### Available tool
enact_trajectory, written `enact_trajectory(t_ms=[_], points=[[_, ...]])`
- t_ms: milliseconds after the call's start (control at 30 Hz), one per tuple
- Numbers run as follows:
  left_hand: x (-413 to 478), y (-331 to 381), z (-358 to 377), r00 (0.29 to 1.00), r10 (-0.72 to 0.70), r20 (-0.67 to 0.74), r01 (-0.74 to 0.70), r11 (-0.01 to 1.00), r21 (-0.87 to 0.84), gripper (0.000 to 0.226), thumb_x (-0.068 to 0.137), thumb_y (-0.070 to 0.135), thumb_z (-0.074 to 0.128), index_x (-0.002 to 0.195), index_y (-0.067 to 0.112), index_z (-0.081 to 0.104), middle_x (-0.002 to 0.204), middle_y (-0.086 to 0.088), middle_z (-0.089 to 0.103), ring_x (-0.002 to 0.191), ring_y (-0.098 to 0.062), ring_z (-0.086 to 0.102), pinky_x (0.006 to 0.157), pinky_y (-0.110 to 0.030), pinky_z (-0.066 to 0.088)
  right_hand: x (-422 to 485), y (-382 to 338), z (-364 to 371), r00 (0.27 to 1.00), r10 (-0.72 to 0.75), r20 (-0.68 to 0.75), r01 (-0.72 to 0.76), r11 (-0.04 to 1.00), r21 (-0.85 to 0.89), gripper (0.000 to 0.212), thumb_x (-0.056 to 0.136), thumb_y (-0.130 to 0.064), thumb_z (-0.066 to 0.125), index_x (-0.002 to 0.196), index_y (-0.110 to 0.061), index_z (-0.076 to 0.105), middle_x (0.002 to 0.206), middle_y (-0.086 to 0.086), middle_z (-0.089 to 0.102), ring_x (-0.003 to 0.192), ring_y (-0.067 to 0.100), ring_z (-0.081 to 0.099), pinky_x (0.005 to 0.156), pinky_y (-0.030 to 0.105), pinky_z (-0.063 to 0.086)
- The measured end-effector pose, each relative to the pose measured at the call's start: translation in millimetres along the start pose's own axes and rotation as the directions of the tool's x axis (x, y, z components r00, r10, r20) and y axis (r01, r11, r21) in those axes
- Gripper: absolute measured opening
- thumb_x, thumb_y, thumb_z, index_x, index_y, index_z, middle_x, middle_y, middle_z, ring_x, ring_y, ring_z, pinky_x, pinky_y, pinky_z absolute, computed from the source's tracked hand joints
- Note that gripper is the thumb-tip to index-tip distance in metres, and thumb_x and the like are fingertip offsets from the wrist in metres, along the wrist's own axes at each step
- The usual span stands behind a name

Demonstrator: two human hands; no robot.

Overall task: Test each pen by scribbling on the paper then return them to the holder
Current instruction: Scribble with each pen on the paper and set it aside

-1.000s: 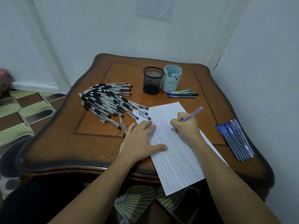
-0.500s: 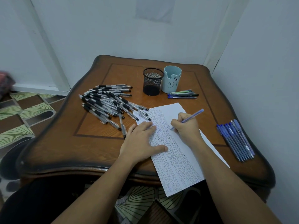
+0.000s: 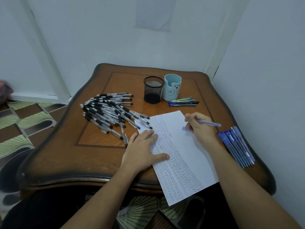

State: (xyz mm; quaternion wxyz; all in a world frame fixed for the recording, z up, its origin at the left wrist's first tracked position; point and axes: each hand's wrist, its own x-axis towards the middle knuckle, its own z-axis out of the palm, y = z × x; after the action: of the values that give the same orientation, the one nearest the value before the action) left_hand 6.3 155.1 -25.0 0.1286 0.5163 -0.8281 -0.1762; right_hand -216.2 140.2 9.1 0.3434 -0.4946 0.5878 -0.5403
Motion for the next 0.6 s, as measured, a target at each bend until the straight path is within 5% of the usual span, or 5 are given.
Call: enact_trajectory(t_ms=[67,100,233,400,600], points=[[0,0,-1,1.000,0.003,0.014,-0.003,1.000,0.004,0.092,0.076,0.081,0.047,0.149,0.027,0.033,0.159,0.011,0.021,0.145,-0.006,0.013,0.118,-0.039,-0.003,0,-1,-15,0.997,-0.075,0.023,0.077,0.990,-0.119,0.004,0.093,0.003,0.063,0.097,0.001,0.064,0.085,0.005,0.062,0.067,-0.006,0.059,0.058,0.012,0.049],[0,0,-1,1.000,0.004,0.019,-0.004,1.000,0.005,0.092,0.076,0.081,0.046,0.149,0.027,0.032,0.159,0.011,0.020,0.145,-0.006,0.012,0.119,-0.039,-0.003,-1,4,-22,0.994,-0.101,0.041,0.108,0.969,-0.221,0.014,0.092,0.007,0.062,0.103,-0.002,0.064,0.093,0.006,0.062,0.077,-0.006,0.060,0.063,0.015,0.051],[-1,1,-1,1.000,0.012,0.017,-0.012,1.000,0.002,0.087,0.080,0.080,0.042,0.150,0.029,0.031,0.159,0.011,0.019,0.145,-0.005,0.011,0.119,-0.039,-0.003,-1,28,-34,0.982,-0.104,0.157,0.170,0.848,-0.502,0.031,0.088,0.003,0.065,0.104,-0.023,0.063,0.101,0.007,0.069,0.095,0.024,0.066,0.078,0.034,0.052],[-4,1,0,0.999,0.018,-0.029,-0.018,1.000,-0.021,0.067,0.093,0.065,0.037,0.150,0.030,0.029,0.159,0.012,0.020,0.145,-0.003,0.011,0.118,-0.036,-0.005,-5,23,-23,0.986,-0.093,0.141,0.147,0.881,-0.450,0.033,0.085,0.001,0.070,0.091,-0.031,0.063,0.092,0.000,0.071,0.090,0.019,0.068,0.076,0.033,0.053],[-4,-1,4,0.992,0.037,-0.121,-0.055,0.988,-0.143,0.060,0.099,0.049,0.041,0.152,0.028,0.024,0.158,0.011,0.025,0.147,-0.003,0.008,0.120,-0.035,0.003,-26,1,5,0.935,-0.012,0.354,0.099,0.969,-0.228,0.034,0.080,0.001,0.078,0.101,-0.022,0.065,0.092,0.000,0.070,0.078,0.006,0.066,0.075,0.028,0.057]])
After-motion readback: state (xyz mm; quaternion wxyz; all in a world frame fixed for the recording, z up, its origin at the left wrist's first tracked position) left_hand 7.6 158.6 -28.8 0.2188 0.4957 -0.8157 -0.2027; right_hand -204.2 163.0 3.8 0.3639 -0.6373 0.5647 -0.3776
